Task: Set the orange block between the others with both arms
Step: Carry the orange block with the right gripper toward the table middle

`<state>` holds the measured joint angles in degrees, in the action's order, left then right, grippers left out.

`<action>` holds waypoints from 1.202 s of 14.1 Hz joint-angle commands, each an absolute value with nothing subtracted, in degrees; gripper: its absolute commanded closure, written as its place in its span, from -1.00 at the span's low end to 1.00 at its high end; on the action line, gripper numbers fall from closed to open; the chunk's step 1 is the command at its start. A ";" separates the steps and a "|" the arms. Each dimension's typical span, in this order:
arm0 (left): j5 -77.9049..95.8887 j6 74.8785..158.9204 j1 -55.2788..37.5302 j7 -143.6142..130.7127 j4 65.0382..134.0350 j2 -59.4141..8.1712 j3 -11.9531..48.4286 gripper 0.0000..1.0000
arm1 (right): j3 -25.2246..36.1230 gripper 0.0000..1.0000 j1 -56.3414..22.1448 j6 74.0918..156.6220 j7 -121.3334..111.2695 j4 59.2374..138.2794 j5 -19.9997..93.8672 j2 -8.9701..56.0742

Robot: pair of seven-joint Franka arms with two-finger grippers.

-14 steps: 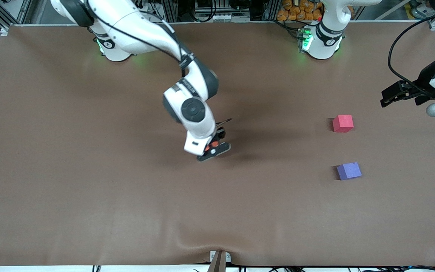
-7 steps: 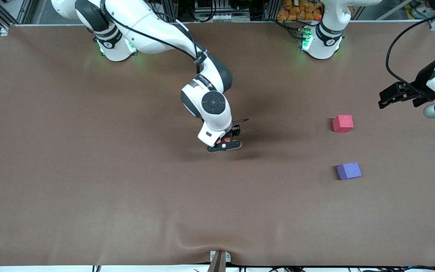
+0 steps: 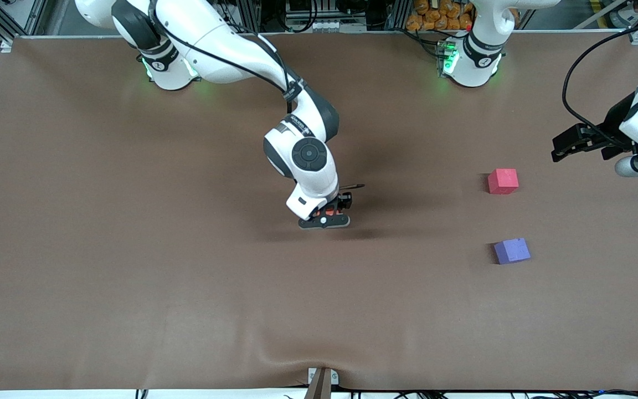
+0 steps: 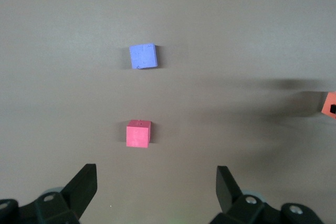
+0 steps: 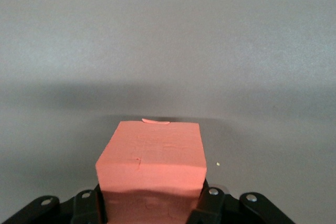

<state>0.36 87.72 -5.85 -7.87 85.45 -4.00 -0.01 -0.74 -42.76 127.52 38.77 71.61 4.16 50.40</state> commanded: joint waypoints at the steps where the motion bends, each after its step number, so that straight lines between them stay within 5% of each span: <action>1: -0.09 87.89 -6.06 -7.47 84.99 -4.22 0.62 -1.00 | -1.05 1.00 -41.58 128.14 39.55 69.08 4.66 53.52; 10: -0.70 88.51 -6.42 -7.82 85.17 -5.18 1.32 -1.00 | -1.41 1.00 -42.80 129.73 39.73 69.08 4.92 55.46; 11: -0.62 88.51 -6.42 -7.82 85.17 -5.27 1.49 -1.00 | -1.41 0.70 -42.80 129.73 39.73 69.08 4.92 55.55; 13: -0.70 88.59 -6.42 -7.82 85.17 -5.45 1.49 -1.00 | -1.32 -0.99 -42.89 129.81 39.99 69.52 4.83 55.55; 17: -0.35 89.47 -7.21 -8.52 85.17 -5.98 1.67 -1.00 | -1.32 -1.00 -43.68 129.90 39.73 69.61 4.66 55.55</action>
<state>0.36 88.60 -6.76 -7.87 85.60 -5.77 1.27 -1.37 -43.40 129.77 39.11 71.31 4.17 54.40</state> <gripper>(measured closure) 0.000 0.062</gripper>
